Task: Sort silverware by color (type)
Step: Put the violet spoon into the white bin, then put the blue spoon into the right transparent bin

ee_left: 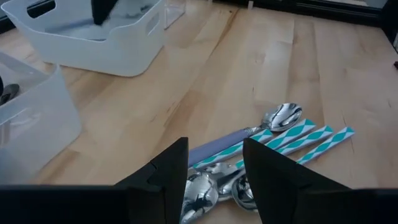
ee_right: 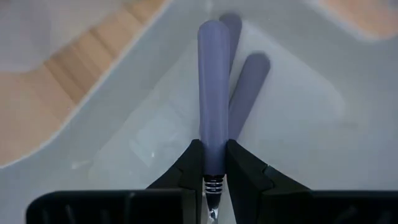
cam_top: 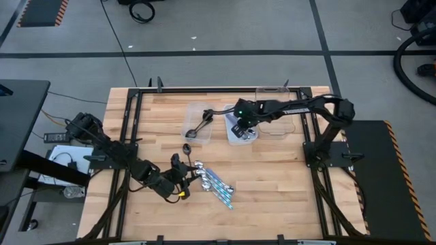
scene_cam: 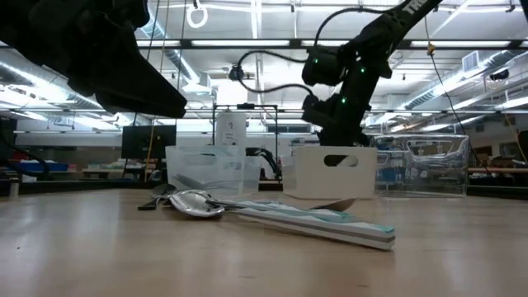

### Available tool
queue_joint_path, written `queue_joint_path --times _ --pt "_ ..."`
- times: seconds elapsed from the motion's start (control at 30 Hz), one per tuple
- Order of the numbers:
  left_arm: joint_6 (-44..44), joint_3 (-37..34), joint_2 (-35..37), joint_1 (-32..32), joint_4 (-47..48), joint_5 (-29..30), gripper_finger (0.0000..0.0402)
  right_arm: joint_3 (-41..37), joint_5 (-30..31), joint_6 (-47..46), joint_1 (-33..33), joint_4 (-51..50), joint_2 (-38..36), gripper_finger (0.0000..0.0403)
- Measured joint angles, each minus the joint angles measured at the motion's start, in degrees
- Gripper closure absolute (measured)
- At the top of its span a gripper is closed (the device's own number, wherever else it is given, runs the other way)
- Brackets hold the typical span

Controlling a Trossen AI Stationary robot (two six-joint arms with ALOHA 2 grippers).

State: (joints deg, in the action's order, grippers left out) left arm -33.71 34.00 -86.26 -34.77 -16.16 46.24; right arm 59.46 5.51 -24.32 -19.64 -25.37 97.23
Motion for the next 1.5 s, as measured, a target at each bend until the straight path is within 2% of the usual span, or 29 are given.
queue_joint_path --times 0.2,0.5,0.73,1.03,1.17,1.5 --pt "12.1 0.0 0.0 0.06 -2.28 0.02 0.0239 0.0 -2.14 -0.53 -0.7 -0.21 2.16 0.0319" --pt "29.44 0.0 0.0 3.72 -11.13 0.04 0.0239 0.02 -2.12 0.02 -0.12 -0.47 -0.7 0.023" --pt "34.82 0.0 0.0 6.6 -11.84 0.02 0.0239 0.02 -0.25 -0.73 1.85 -1.72 -4.49 0.0184" --pt "38.64 0.0 0.0 10.63 -10.99 -0.03 0.0239 0.09 4.52 -4.78 10.91 -1.63 -8.58 0.0178" --pt "38.52 0.0 0.0 12.39 -11.29 -4.65 0.0239 0.09 6.92 -7.13 15.88 -1.4 -7.73 0.0178" --pt "37.69 0.0 0.0 15.02 -11.73 -21.88 0.0239 0.09 8.75 -12.25 25.43 1.16 -7.36 0.0178"
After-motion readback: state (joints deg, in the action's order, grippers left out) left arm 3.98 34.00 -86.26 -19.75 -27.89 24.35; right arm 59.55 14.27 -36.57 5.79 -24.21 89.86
